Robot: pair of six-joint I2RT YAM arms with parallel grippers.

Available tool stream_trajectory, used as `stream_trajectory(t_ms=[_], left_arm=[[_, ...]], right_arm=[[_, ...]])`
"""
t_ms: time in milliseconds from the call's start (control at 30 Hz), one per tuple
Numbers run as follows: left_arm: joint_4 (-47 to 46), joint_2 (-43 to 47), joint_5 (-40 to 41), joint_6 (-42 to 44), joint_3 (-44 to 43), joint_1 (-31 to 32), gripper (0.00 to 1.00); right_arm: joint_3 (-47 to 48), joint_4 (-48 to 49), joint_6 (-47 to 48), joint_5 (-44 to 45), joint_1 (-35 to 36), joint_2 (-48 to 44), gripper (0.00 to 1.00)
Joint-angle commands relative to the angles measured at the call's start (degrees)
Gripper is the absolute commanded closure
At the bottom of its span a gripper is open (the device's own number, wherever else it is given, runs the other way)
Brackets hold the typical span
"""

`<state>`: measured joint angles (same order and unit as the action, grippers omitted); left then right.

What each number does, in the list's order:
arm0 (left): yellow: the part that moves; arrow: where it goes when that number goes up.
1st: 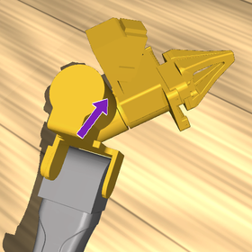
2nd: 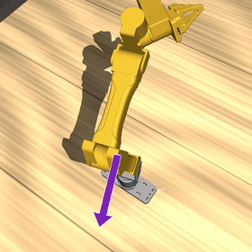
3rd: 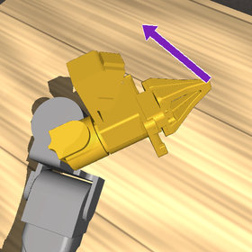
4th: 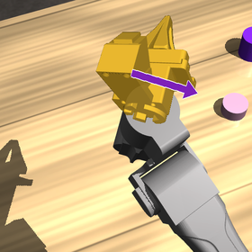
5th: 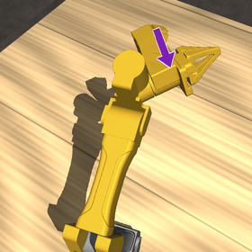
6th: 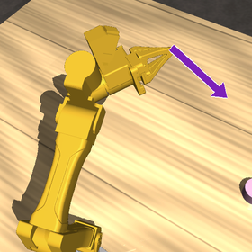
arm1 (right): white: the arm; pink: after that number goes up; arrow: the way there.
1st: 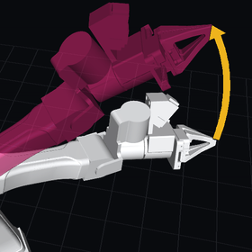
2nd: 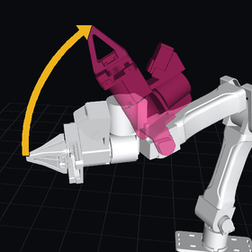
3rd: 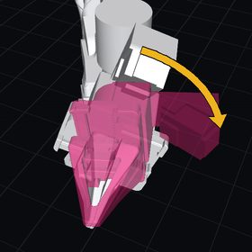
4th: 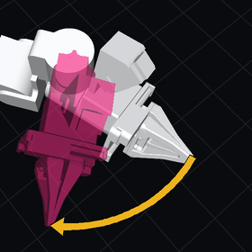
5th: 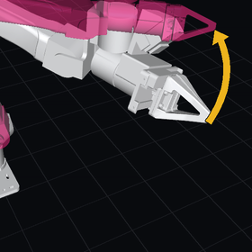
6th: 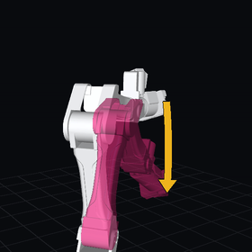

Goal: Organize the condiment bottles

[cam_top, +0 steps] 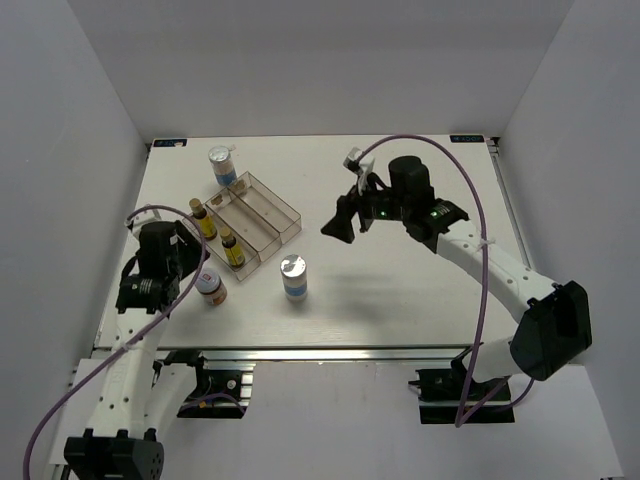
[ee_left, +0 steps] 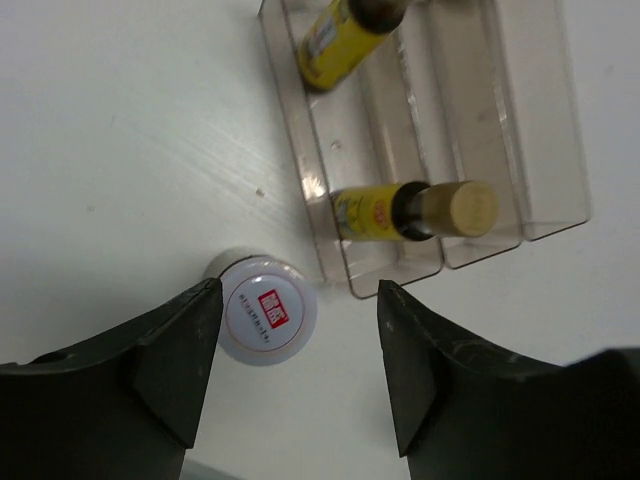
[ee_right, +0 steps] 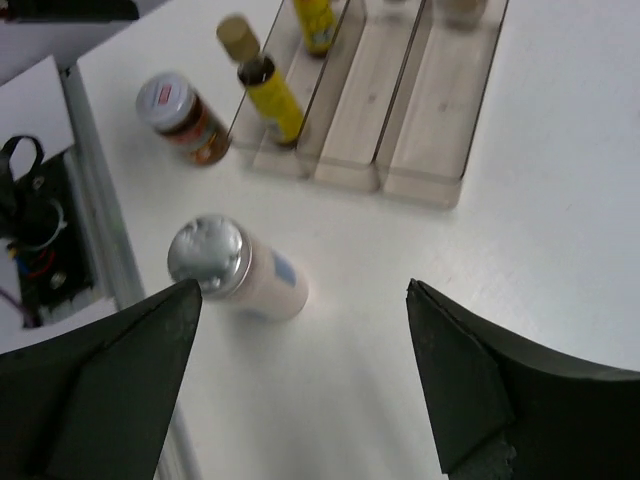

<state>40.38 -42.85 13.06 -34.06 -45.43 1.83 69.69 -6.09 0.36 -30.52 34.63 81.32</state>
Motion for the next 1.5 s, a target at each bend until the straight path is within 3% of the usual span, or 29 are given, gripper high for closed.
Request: stream_trajectory(t_ms=[0, 100, 267, 800, 1267, 1467], left_arm=[[8.64, -5.46, -1.02, -2.67, -2.21, -0.07, 0.27], [10.59, -8.47, 0.38, -2.85, -1.77, -0.07, 0.25], [10.07, -11.55, 1.44, -3.64, -0.45, -0.07, 0.18], [6.2, -20.16, -3.22, -1.36, 1.22, 0.02, 0.15], [8.66, -25.26, -1.46, -1.88, -1.15, 4.94, 0.23], [9.63, -25.71, -0.41, -2.41, -2.21, 6.09, 0.41]], right_arm=[[-1.93, -1.09, -1.33, -6.65, -1.58, -4.15, 0.11], [-1.22, -4.46, -1.15, -7.97, -4.3, -6.51, 0.11], [-10.63, 2.75, -1.77, -8.5, -8.53, -14.07, 0.11], [-12.56, 1.87, -0.62, -12.81, -9.76, -13.82, 0.11], [-13.18, 2.22, -0.62, -12.54, -9.67, -13.91, 0.11], [-13.27, 2.31, -0.62, -12.46, -9.67, -13.82, 0.11]])
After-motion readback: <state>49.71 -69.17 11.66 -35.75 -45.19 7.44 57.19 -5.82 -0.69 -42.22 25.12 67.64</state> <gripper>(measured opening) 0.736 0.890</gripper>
